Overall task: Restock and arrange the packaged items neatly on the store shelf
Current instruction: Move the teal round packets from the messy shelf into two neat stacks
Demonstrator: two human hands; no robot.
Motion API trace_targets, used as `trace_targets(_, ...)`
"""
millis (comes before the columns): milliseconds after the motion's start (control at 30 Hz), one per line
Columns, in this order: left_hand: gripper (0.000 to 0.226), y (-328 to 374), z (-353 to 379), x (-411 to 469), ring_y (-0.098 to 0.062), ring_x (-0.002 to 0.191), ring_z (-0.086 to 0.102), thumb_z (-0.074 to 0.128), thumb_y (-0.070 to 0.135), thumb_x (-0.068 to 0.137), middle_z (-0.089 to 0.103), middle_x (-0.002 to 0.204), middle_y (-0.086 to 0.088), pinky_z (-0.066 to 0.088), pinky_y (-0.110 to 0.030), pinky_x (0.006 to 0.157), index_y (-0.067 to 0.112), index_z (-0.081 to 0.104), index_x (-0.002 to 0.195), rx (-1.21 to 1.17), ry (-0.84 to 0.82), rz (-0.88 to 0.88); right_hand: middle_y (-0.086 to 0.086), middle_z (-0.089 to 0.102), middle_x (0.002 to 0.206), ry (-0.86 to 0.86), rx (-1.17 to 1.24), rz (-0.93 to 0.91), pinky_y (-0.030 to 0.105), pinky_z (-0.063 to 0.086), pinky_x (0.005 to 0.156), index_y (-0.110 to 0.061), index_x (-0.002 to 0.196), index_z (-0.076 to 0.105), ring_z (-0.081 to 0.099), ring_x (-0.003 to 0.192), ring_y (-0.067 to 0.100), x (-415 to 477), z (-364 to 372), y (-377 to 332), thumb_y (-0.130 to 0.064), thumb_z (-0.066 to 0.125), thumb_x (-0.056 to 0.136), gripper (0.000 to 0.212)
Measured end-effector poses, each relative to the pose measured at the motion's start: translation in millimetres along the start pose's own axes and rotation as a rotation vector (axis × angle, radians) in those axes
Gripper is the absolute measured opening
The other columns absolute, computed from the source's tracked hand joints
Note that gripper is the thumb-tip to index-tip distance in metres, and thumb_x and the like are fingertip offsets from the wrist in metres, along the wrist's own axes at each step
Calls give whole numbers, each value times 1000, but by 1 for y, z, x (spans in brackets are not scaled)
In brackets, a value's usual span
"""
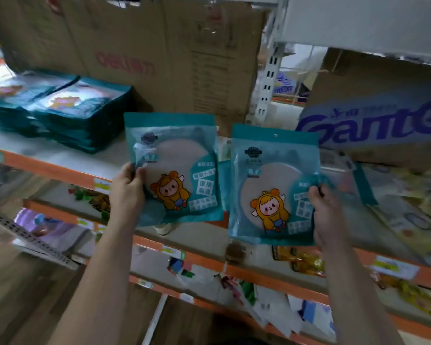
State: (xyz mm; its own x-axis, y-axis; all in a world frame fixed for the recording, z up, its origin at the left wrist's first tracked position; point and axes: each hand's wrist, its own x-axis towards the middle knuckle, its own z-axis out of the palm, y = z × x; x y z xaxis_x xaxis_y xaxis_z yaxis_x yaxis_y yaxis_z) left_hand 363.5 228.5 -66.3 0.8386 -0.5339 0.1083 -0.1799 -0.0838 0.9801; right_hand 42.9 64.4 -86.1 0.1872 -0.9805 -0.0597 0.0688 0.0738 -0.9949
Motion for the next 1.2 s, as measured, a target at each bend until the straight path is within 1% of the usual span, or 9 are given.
trace_targets(167, 15, -13, -71, 41, -36, 92, 61, 45, 20, 100, 64, 93, -10, 52, -58, 84, 18, 59, 100, 51, -19, -3, 13, 63, 94, 28, 29, -1, 49, 51, 80, -16, 92, 58, 63, 85, 29, -18, 92, 10, -21, 45, 102, 18)
trace_targets(400, 16, -31, -118, 96, -27, 87, 61, 44, 20, 100, 65, 92, -5, 52, -46, 74, 19, 60, 101, 58, -35, 27, -7, 70, 74, 51, -3, -34, 29, 55, 61, -21, 86, 58, 69, 69, 11, -13, 184, 13, -23, 46, 102, 20)
trace_targets(500, 19, -35, -123, 120, -17, 77, 56, 45, 17, 100, 61, 82, 2, 48, -34, 64, 24, 59, 90, 18, -23, 62, -9, 71, 75, 53, 9, -52, 27, 55, 63, -21, 89, 61, 68, 71, 8, 0, 214, 11, -22, 44, 103, 22)
trace_targets(667, 17, -31, -136, 170, -28, 72, 52, 44, 19, 100, 57, 78, -4, 46, -45, 65, 16, 57, 90, 67, -14, 123, -10, 71, 76, 52, 48, -87, 29, 55, 68, -21, 89, 62, 68, 73, 7, 29, 268, 4, -23, 42, 104, 25)
trace_targets(767, 21, -24, -147, 206, -18, 62, 43, 44, 16, 100, 48, 69, 1, 37, -38, 59, 18, 53, 80, 110, 23, 168, -7, 71, 78, 28, 58, -61, 33, 54, 72, -21, 89, 61, 69, 75, 9, 47, 301, -2, -23, 41, 104, 25)
trace_targets(933, 21, -15, -167, 255, -26, 66, 48, 43, 16, 100, 53, 72, -10, 41, -44, 62, 6, 56, 87, 134, 90, 207, -7, 73, 80, -20, 56, -49, 28, 56, 63, -19, 95, 63, 71, 77, 11, 69, 356, -12, -25, 43, 103, 22)
trace_targets(1000, 24, -14, -179, 272, -29, 69, 52, 43, 19, 100, 57, 74, -11, 43, -43, 61, 13, 58, 83, 128, 81, 214, -6, 74, 84, -23, 70, -32, 27, 57, 61, -20, 95, 64, 72, 79, 12, 71, 375, -10, -24, 44, 103, 22)
trace_targets(1067, 30, -13, -193, 291, -22, 64, 49, 43, 19, 100, 52, 67, -1, 38, -36, 57, 25, 52, 72, 133, 84, 241, -4, 75, 86, -28, 78, -32, 25, 56, 60, -20, 90, 65, 72, 80, 12, 72, 394, -9, -25, 45, 102, 24)
trace_targets(1200, 27, -10, -231, 342, -17, 64, 47, 44, 23, 98, 50, 67, 5, 37, -34, 59, 24, 52, 73, 121, 38, 268, -3, 75, 86, 11, 106, -17, 26, 56, 57, -24, 81, 70, 73, 80, 13, 67, 439, -11, -29, 50, 100, 28)
